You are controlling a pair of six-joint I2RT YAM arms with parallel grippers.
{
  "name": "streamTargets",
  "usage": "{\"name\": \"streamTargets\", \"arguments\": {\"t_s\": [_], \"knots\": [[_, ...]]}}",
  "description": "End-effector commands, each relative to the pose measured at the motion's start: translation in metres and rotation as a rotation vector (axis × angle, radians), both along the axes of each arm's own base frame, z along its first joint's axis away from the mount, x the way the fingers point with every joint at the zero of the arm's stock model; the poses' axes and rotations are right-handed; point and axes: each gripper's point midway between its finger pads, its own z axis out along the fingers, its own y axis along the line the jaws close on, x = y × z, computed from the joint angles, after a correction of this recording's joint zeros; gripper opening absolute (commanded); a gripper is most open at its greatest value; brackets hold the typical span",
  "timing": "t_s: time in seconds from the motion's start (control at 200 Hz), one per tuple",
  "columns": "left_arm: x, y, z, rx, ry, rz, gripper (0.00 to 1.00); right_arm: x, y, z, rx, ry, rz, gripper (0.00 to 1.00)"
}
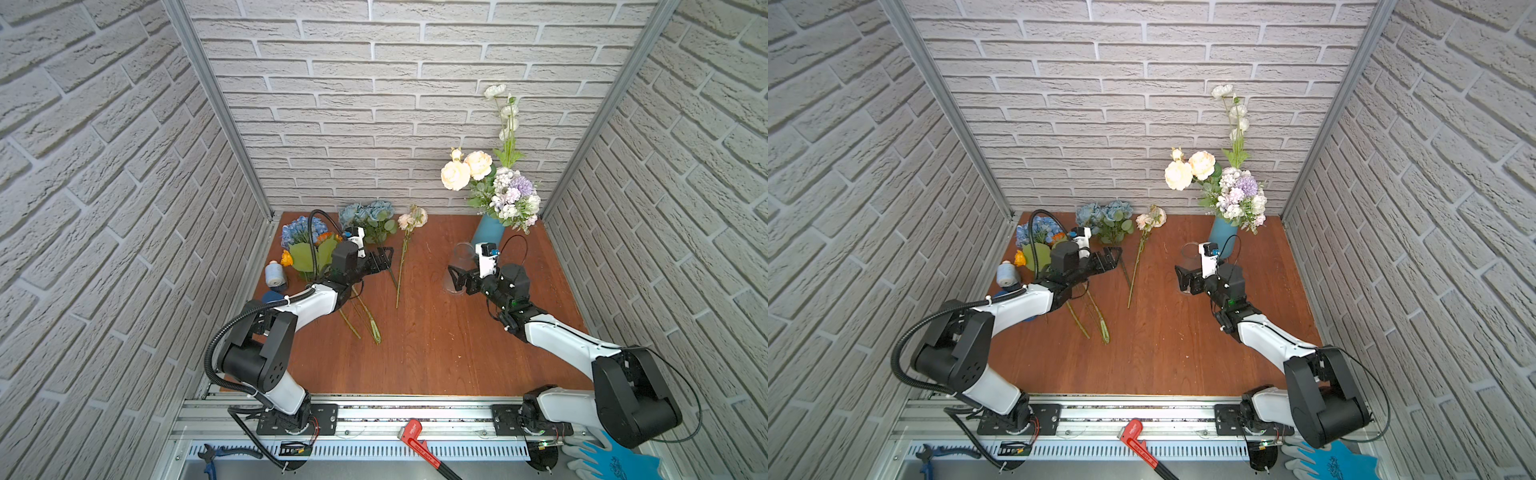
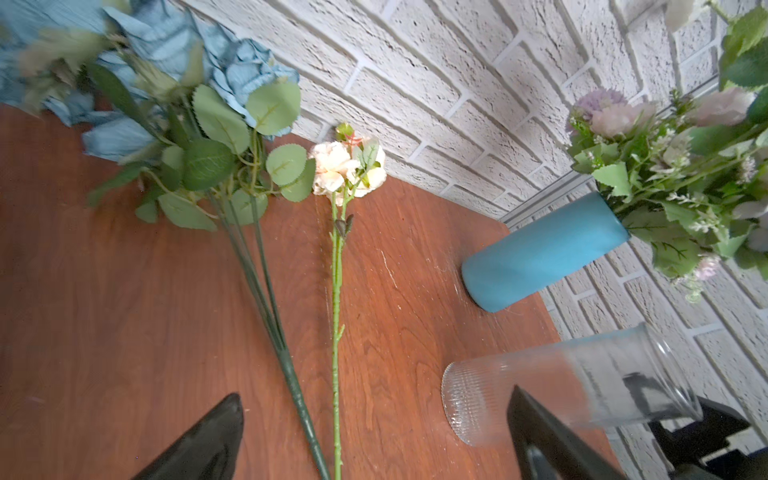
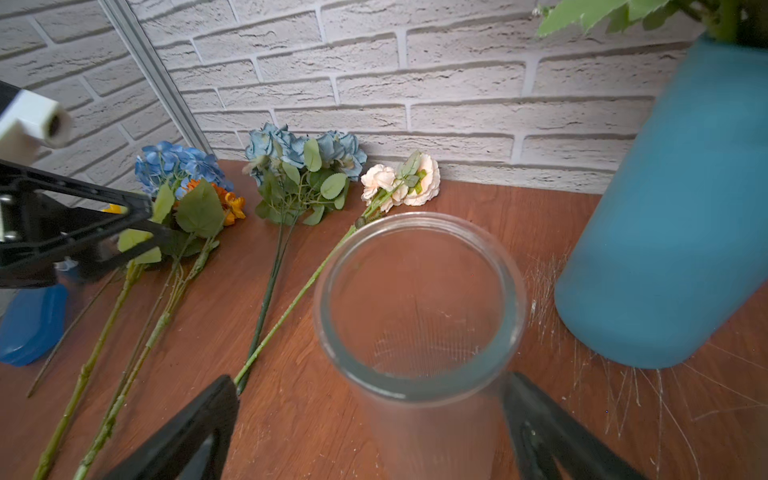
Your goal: Arrange the flowers into the vase
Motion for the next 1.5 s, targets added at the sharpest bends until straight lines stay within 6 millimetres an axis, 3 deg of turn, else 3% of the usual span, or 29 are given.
{"name": "streamTargets", "arguments": {"t_s": [0.0,0.32,0.505,0.62,0.73,0.935,1.25,1.375,1.495], "knots": [[-0.004,0.025,-0.003,0.031,0.009,0.065,0.98,0.013,0.007,0.010,-0.011,-0.070,0.017,0.99],[-0.019,0.087,-0.009,0.104,0.038,0.204,0.98,0.046,0.003,0.011,-0.040,-0.186,-0.047,0.98],[-0.019,0.093,-0.013,0.091,0.057,0.204,0.98,0.069,0.002,0.014,-0.059,-0.286,-0.081,0.97],[-0.019,0.092,-0.015,0.083,0.058,0.203,0.97,0.074,0.005,0.016,-0.038,-0.325,-0.077,0.87],[-0.019,0.092,-0.019,0.090,0.067,0.201,0.93,0.071,0.010,0.014,-0.006,-0.347,-0.049,0.61],[-0.013,0.078,-0.027,0.106,0.083,0.156,0.88,0.049,0.035,0.006,0.016,-0.298,0.056,0.55],[0.008,0.026,-0.056,0.147,0.174,0.089,0.88,-0.001,0.092,-0.017,-0.049,-0.208,0.212,0.56],[0.021,0.007,-0.067,0.169,0.215,0.074,0.85,-0.011,0.115,-0.030,-0.158,-0.177,0.273,0.58],[0.031,-0.006,-0.081,0.181,0.266,0.078,0.80,-0.011,0.118,-0.032,-0.178,-0.169,0.270,0.60]]}}
